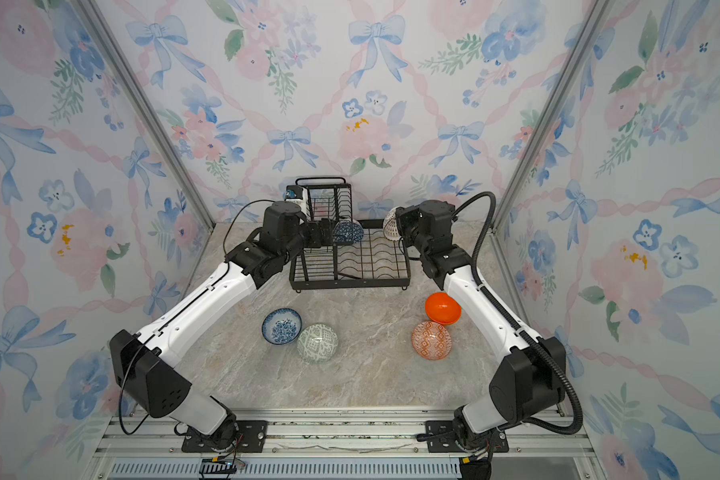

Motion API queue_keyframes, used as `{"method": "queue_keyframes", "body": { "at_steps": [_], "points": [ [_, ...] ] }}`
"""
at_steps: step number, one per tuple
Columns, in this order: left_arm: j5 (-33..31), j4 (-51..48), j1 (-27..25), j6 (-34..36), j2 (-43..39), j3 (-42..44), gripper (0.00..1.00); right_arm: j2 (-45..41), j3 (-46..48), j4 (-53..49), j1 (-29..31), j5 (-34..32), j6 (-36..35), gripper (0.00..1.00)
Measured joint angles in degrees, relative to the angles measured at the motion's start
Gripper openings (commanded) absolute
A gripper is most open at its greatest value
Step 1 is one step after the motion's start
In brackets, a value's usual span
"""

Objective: Load the bowls into the dish rack
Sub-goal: 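Open and draw back the left gripper while the right carries the bowl to the rack, then lower the maroon-patterned bowl into the rack slot beside the blue bowl with the right gripper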

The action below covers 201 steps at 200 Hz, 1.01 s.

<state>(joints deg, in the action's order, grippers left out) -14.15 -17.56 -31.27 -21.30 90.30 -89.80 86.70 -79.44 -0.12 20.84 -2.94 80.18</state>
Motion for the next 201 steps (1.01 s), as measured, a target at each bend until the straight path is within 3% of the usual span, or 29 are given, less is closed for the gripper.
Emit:
{"method": "queue_keyframes", "body": {
  "at_steps": [62, 136, 201],
  "points": [
    [7.41, -0.31, 3.89, 2.21, 3.67, -1.73, 0.98, 4.09, 1.70, 3.69, -0.02, -0.26, -3.54, 0.00],
    [10.97, -0.31, 3.89, 7.06, 4.37, -1.46, 0.98, 11.37, 2.99, 6.54, 0.70, 1.97, -6.95, 0.00],
    [12.07, 1.14, 0.85, 11.23, 2.84, 1.86, 0.98, 19.56, 2.51, 10.78, 2.21, 5.86, -6.71, 0.00]
  ]
}}
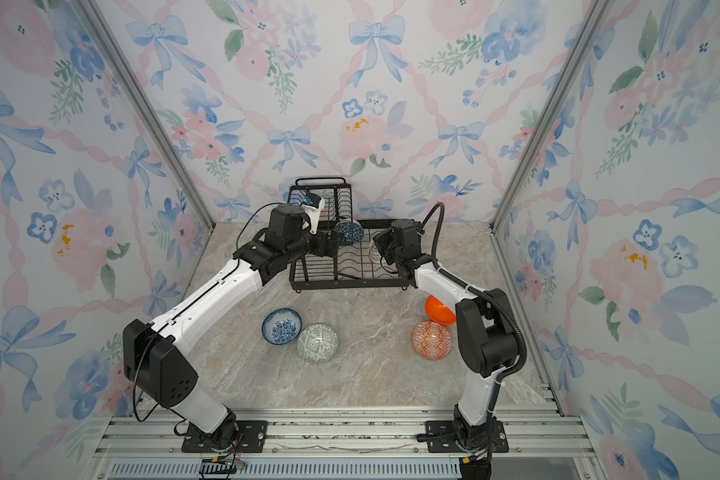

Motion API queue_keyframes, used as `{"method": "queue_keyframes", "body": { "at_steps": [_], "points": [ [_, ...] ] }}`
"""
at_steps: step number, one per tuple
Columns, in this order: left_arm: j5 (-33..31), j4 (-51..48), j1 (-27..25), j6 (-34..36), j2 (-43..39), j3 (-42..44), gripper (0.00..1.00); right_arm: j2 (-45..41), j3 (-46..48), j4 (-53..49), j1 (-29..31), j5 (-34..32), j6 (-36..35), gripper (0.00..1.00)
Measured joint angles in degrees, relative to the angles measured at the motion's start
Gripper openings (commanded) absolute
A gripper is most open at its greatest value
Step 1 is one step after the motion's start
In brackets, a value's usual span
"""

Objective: Load the bowls into the dish rack
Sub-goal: 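Lower the maroon-patterned bowl into the rack slot beside the blue bowl with the right gripper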

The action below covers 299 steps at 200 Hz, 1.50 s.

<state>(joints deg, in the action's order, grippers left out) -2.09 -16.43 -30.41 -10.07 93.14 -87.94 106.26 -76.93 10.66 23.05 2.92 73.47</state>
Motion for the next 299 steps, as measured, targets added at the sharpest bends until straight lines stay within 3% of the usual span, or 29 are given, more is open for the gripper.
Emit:
{"method": "queue_keyframes", "body": {
  "at_steps": [121, 227, 299],
  "points": [
    [0.63, -0.42, -0.31, 1.77, -3.21, 1.40, 0.98, 10.99, -8.68, 6.27, 2.69, 1.51, 5.03, 0.00],
    [0.48, -0.50, -0.33, 2.01, -2.16, 1.14, 0.98, 22.12, -19.39, 9.92, 3.45, 1.60, 12.20, 0.00],
    [0.44, -0.48, -0.31, 2.16, -1.42, 0.92, 0.98, 26.14, -21.64, 13.20, 4.39, 1.57, 16.31, 0.00]
  ]
}}
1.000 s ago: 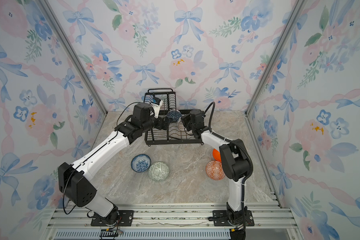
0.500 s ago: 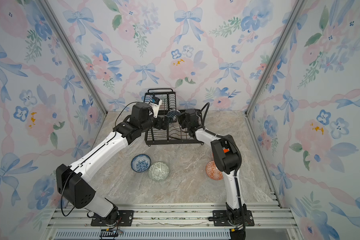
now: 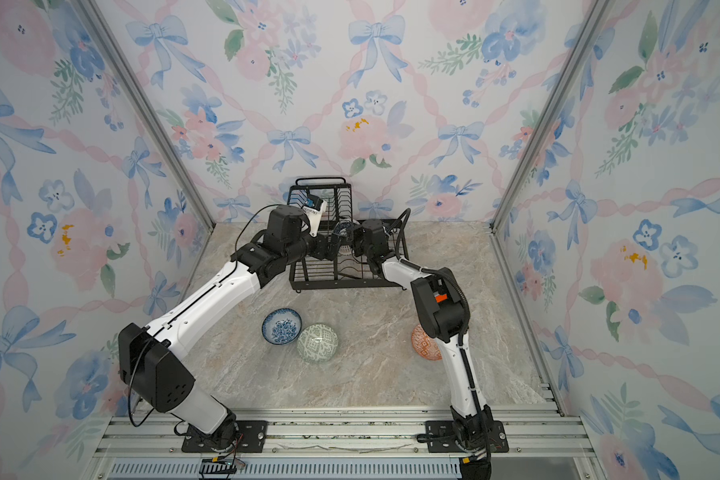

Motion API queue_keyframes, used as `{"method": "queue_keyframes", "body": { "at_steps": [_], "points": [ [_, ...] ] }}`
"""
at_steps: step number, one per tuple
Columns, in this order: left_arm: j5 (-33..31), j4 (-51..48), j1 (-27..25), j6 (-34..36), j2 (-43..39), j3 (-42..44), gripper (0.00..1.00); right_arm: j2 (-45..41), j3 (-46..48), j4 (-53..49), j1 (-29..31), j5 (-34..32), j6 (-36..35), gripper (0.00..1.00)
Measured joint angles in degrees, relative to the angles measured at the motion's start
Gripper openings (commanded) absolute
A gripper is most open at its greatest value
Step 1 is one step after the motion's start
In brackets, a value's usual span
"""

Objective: Load the bowls into the dish rack
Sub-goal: 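Lower the maroon-patterned bowl into the rack slot beside the blue bowl with the right gripper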

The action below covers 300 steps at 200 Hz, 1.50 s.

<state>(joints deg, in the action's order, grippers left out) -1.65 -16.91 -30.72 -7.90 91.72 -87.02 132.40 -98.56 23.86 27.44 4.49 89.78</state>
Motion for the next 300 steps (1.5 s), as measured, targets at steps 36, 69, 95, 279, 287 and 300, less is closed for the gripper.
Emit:
{"method": "queue_keyframes", "body": {
  "at_steps": [36, 69, 95, 279, 287, 300],
  "points": [
    [-0.31, 0.00, 0.00, 0.02, 0.02, 0.00, 0.98, 1.95, -0.13, 5.27, 0.00, -0.20, 2.43, 0.00],
    [-0.46, 0.00, 0.00, 0.02, 0.02, 0.00, 0.98, 3.63, -0.76, 7.28, 0.00, -0.13, 3.30, 0.00],
    [-0.46, 0.00, 0.00, 0.02, 0.28, 0.00, 0.98, 3.74, -0.83, 7.45, 0.07, -0.20, 3.78, 0.00],
    [-0.66, 0.02, 0.04, -0.02, 0.44, 0.04, 0.98, 3.23, 4.22, 13.44, 1.29, -2.91, 7.32, 0.00],
    [-0.66, 0.04, 0.04, -0.02, 0.44, 0.09, 0.98, 3.21, 4.31, 13.53, 1.29, -3.02, 7.50, 0.00],
    [-0.66, 0.09, 0.04, -0.02, 0.44, 0.13, 0.98, 3.06, 4.68, 13.73, 1.29, -3.17, 7.82, 0.00]
  ]
}}
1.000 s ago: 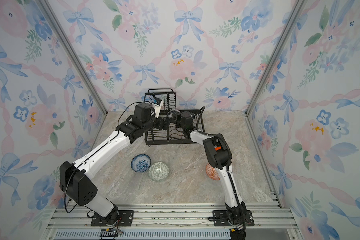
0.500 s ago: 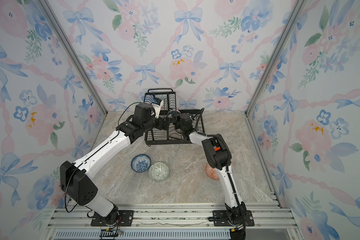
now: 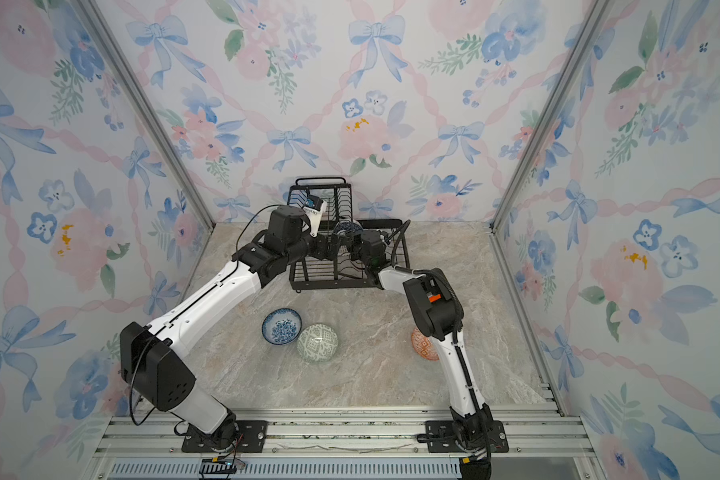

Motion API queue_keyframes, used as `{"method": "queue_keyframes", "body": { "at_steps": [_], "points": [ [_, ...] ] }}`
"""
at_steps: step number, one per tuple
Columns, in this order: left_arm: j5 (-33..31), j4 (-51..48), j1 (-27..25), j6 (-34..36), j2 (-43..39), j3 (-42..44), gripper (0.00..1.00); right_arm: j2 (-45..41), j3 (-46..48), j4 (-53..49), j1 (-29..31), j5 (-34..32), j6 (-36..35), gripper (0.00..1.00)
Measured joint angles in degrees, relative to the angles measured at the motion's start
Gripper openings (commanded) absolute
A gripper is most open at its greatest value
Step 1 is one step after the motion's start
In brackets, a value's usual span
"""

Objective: Load the bowls into the dish rack
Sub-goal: 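Lower the maroon-patterned bowl into the rack slot beside the blue bowl with the right gripper, then open the right gripper to release the bowl while the left moves aside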

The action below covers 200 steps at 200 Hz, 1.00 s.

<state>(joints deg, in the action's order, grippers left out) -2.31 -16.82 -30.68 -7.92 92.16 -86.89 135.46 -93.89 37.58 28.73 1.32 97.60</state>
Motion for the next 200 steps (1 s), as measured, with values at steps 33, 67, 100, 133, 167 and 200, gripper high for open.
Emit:
{"method": "queue_keyframes", "body": {
  "at_steps": [33, 67, 100, 133, 167, 200],
  "points": [
    [0.00, 0.17, 0.00, -0.04, -0.02, 0.07, 0.98, -0.35, 1.33, 1.33, 0.26, -0.96, 1.40, 0.03],
    [-0.02, 0.39, 0.02, -0.20, -0.02, 0.15, 0.98, -0.66, 2.54, 2.49, 0.46, -1.68, 2.58, 0.07],
    [0.00, 0.39, 0.11, -0.20, -0.09, 0.22, 0.98, -0.96, 3.45, 3.21, 0.55, -2.21, 3.63, 0.09],
    [0.00, 0.39, 0.11, -0.20, -0.17, 0.31, 0.98, -1.14, 4.11, 3.67, 0.55, -2.36, 4.72, 0.13],
    [0.00, 0.44, 0.11, -0.20, -0.35, 0.52, 0.98, -1.31, 4.39, 3.15, 0.59, -1.92, 4.90, 0.16],
    [0.00, 0.42, 0.11, -0.22, -0.39, 0.55, 0.98, -1.33, 4.44, 3.10, 0.59, -1.68, 4.90, 0.16]
  ]
}}
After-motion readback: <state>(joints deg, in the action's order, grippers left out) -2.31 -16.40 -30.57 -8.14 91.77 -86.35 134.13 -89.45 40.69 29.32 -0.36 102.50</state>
